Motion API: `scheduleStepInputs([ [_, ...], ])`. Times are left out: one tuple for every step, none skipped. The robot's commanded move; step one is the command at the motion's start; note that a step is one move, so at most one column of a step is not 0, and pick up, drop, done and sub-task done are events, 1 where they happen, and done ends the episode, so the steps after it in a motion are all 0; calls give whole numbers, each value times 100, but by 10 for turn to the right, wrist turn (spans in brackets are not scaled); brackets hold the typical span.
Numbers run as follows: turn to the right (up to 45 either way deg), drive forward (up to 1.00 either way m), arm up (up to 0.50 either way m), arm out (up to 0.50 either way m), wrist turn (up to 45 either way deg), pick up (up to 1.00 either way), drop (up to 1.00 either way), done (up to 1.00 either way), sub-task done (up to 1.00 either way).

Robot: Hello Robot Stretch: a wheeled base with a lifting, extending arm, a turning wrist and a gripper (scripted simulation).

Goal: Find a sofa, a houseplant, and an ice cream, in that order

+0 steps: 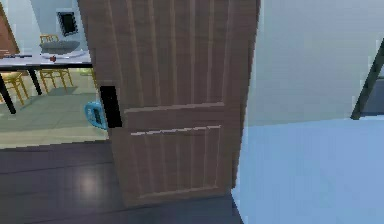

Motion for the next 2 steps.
scheduleStepInputs([
  [0, 15, 0, 0, 0, 0, 0, 0, 0],
  [-450, 0, 0, 0, 0, 0, 0, 0, 0],
])
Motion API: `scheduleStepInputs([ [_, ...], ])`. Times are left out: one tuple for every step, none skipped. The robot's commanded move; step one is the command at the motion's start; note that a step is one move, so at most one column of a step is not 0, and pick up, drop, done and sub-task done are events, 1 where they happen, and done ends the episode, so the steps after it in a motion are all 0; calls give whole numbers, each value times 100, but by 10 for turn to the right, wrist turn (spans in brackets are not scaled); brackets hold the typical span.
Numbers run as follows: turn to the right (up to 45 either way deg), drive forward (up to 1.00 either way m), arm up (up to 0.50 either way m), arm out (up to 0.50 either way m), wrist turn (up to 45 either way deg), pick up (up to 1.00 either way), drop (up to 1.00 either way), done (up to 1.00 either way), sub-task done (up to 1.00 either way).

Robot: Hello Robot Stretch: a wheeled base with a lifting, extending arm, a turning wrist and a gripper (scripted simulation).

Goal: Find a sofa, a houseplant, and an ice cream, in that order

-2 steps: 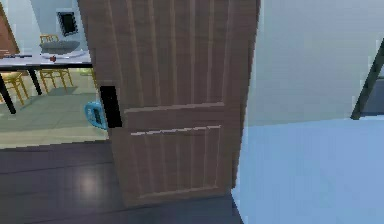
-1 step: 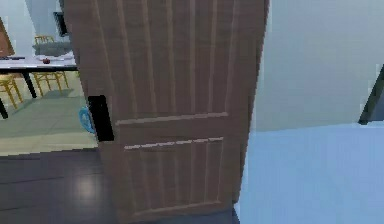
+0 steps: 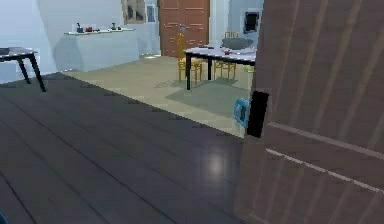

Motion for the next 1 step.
scheduleStepInputs([
  [-120, 0, 0, 0, 0, 0, 0, 0, 0],
])
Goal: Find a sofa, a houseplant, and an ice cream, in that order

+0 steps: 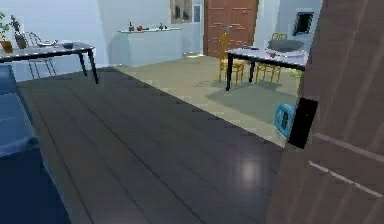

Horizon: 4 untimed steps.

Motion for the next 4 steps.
scheduleStepInputs([
  [0, 20, 0, 0, 0, 0, 0, 0, 0],
  [-450, 0, 0, 0, 0, 0, 0, 0, 0],
  [-180, 0, 0, 0, 0, 0, 0, 0, 0],
  [0, 50, 0, 0, 0, 0, 0, 0, 0],
])
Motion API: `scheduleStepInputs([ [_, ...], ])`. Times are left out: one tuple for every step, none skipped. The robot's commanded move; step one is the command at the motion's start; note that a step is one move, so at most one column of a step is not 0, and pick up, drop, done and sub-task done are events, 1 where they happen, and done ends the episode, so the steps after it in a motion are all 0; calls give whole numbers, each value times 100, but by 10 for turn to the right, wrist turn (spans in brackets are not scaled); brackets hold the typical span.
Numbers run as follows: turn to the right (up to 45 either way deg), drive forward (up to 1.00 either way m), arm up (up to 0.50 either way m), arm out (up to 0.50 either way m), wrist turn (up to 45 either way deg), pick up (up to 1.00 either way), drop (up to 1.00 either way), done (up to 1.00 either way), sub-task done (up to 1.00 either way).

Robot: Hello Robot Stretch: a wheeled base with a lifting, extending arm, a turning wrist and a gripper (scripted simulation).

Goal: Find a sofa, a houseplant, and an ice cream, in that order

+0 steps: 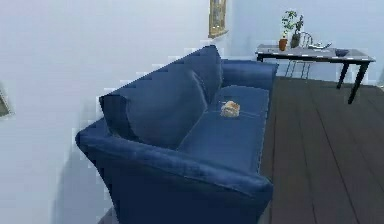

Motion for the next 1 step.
scheduleStepInputs([
  [0, 0, 0, 0, 0, 0, 0, 0, 100],
])
